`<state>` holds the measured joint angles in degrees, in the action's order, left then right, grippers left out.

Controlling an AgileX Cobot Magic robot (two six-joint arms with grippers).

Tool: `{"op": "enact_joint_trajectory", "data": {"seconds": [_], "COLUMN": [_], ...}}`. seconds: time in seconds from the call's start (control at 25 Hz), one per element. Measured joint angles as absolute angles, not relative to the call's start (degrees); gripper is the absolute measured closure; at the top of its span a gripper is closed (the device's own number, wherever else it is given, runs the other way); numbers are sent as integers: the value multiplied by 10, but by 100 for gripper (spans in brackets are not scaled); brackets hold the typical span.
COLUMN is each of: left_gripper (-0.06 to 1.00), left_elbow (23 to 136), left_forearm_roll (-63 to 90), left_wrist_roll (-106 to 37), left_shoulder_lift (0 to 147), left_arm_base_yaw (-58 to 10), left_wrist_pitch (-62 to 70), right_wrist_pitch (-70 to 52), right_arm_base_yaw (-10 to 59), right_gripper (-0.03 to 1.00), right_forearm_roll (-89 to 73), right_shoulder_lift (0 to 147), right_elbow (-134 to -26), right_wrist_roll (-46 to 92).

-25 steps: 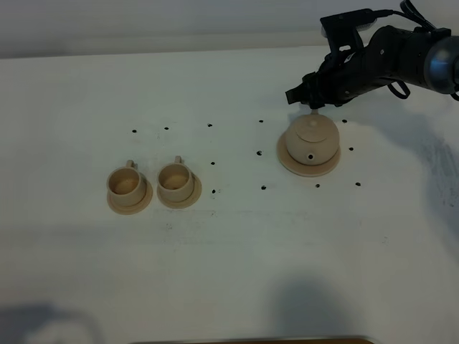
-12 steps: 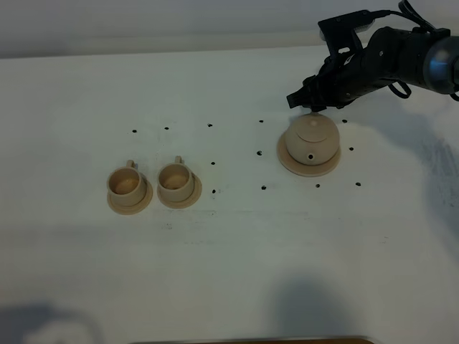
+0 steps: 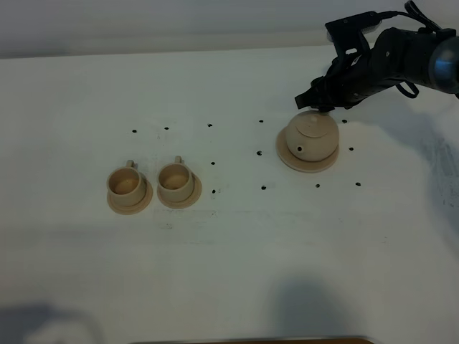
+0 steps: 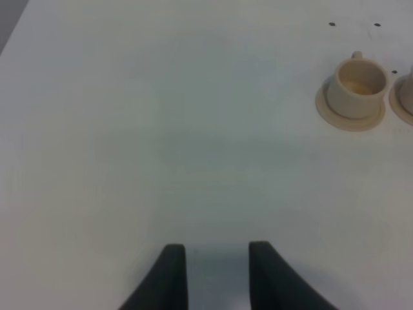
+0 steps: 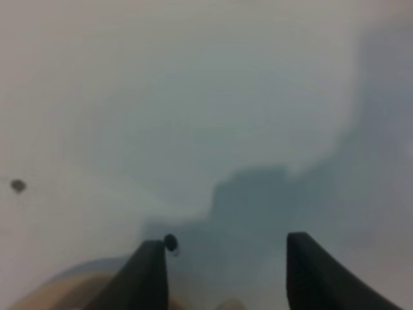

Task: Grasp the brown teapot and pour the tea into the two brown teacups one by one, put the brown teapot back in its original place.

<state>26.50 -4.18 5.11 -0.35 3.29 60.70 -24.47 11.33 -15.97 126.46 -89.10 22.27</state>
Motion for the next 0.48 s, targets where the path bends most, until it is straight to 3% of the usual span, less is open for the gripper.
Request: {"op": "enact_joint_trajectory", "data": {"seconds": [0.48], "left_gripper": [64], "left_elbow": [265], "left_forearm_roll": [-42], "left_wrist_roll": [51], "left_shoulder_lift": [-3], "left_arm_base_yaw": [33], "left_wrist_pitch": [607], "right_wrist_pitch": [-248], "right_arm_base_yaw": [109], "right_gripper": [56], "right_forearm_roll": [-153], "right_shoulder_lift": [1265], "right_elbow": [-891], "right_wrist_roll": [223]}}
